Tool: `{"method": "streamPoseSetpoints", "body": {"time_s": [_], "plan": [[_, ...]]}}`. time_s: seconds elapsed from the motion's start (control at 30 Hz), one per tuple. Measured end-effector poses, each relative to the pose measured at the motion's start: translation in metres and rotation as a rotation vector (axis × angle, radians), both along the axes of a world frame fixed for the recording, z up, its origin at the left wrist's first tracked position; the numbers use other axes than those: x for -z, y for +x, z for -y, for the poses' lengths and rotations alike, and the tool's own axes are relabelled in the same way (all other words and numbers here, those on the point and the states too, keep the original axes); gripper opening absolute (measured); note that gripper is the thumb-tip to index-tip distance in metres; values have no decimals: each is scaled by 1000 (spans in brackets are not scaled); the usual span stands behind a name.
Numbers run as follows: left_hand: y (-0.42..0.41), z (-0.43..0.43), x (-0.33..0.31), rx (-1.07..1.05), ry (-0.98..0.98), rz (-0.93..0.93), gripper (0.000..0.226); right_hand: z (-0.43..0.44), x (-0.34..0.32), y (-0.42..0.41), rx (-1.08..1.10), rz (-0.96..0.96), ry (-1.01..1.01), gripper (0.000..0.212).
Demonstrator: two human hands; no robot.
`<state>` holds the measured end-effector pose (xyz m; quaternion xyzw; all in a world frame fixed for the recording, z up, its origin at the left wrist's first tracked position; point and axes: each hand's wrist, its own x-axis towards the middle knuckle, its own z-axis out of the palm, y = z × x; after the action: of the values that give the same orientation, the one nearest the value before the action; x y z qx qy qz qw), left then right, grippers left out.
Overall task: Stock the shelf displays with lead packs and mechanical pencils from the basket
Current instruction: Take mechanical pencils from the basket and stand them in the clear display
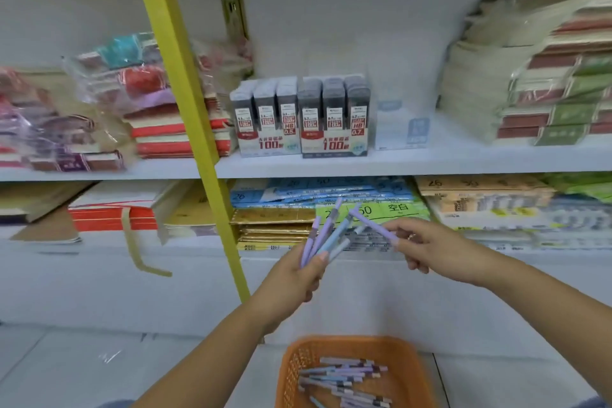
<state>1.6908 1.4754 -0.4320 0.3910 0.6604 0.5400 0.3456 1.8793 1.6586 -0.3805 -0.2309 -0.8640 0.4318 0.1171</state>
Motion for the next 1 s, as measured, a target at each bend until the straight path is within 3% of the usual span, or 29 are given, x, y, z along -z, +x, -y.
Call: {"method": "streamPoseSetpoints", "body": {"time_s": [0.2, 0.47, 0.73, 0.87, 1.0], "plan": [[9, -10, -28, -158, 239, 102, 21, 5, -28, 1, 177, -356, -126, 20], [25, -45, -68, -228, 373, 119, 17, 8, -76, 7, 200, -320, -30, 14], [39, -90, -116, -172, 446, 73, 15, -22, -137, -2, 256, -681, -108, 9], [22, -106, -146, -253, 553, 8, 12, -65, -180, -21, 297, -722, 146, 18], [1, -119, -168, -320, 584, -88, 19, -109, -212, -59, 276, -521, 480, 11]]}}
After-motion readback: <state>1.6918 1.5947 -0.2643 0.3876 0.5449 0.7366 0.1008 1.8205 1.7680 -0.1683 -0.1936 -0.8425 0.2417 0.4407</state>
